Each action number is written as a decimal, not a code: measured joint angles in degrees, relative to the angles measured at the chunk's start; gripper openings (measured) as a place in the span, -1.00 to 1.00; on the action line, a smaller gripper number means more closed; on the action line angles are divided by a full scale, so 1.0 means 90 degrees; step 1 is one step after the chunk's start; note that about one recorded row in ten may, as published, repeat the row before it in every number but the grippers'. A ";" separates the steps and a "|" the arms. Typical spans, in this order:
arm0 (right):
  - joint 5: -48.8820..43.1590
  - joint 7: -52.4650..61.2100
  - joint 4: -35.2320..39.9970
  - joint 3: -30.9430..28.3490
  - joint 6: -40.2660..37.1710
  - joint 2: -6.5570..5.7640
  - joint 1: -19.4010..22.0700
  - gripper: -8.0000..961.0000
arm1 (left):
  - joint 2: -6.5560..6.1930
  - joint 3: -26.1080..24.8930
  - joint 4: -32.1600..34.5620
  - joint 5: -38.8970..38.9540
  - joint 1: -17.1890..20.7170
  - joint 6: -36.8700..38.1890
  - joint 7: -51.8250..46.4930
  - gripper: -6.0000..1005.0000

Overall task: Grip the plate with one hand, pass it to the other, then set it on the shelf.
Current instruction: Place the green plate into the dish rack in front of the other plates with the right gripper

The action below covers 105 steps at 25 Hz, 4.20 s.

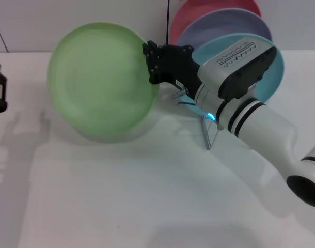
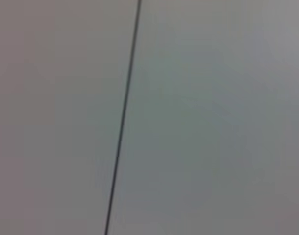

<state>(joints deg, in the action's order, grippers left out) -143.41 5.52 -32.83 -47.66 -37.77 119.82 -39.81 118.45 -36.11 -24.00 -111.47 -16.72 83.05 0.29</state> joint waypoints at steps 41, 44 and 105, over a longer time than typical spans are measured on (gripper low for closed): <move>-0.0014 -0.1673 0.0377 -0.0005 -0.2395 -0.0025 0.0477 -0.92 | -0.0018 -0.0386 0.0196 -0.0009 -0.0006 0.0171 -0.0446 0.11; -0.0014 -0.1594 0.0796 -0.0005 -0.3122 -0.0032 0.0478 -0.93 | -0.0017 -0.0400 0.0196 -0.0015 -0.0023 0.0161 -0.0451 0.11; 0.0007 -0.2623 0.4451 0.1429 -0.7305 -0.1022 0.0177 -0.94 | 0.0041 -0.0011 -0.0463 -0.0202 -0.0029 0.0206 -0.0453 0.10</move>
<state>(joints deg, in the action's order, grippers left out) -143.34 -18.09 7.23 -34.79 -103.51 110.62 -38.21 118.82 -36.21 -28.16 -113.29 -16.98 84.91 -3.78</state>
